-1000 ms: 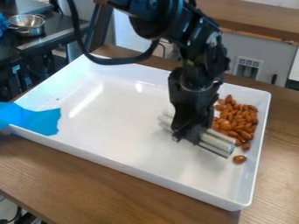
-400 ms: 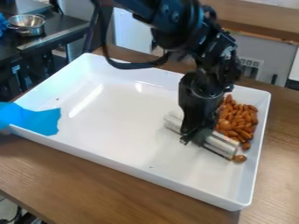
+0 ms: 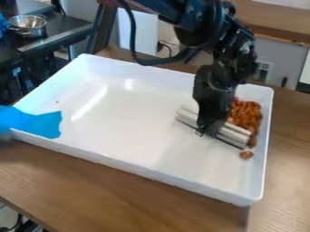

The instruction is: Sweep into pile

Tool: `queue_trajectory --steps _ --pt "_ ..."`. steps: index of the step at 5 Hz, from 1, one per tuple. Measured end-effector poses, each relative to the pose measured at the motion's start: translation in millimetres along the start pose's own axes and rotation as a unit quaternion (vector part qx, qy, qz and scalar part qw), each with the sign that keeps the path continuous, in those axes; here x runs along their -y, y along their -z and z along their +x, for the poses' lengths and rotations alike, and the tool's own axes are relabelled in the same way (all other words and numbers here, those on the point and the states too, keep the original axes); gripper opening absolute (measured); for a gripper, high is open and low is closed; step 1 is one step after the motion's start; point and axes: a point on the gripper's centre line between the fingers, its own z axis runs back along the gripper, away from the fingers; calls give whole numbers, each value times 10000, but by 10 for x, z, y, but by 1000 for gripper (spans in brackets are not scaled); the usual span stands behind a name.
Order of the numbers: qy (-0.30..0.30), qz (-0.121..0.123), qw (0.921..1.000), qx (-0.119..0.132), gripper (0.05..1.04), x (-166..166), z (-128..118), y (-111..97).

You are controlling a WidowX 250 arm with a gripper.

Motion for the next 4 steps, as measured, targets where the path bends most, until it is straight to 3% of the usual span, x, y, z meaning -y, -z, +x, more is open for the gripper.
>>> queue_trajectory --steps 1,2,3,4 --pt "-133 2 9999 43 379 79 75 25" --pt "-207 105 9994 -242 379 -37 65 -102" --pt "-182 -22 9989 -434 379 -174 72 -400" --pt "-17 21 9988 -490 379 -338 13 -446"
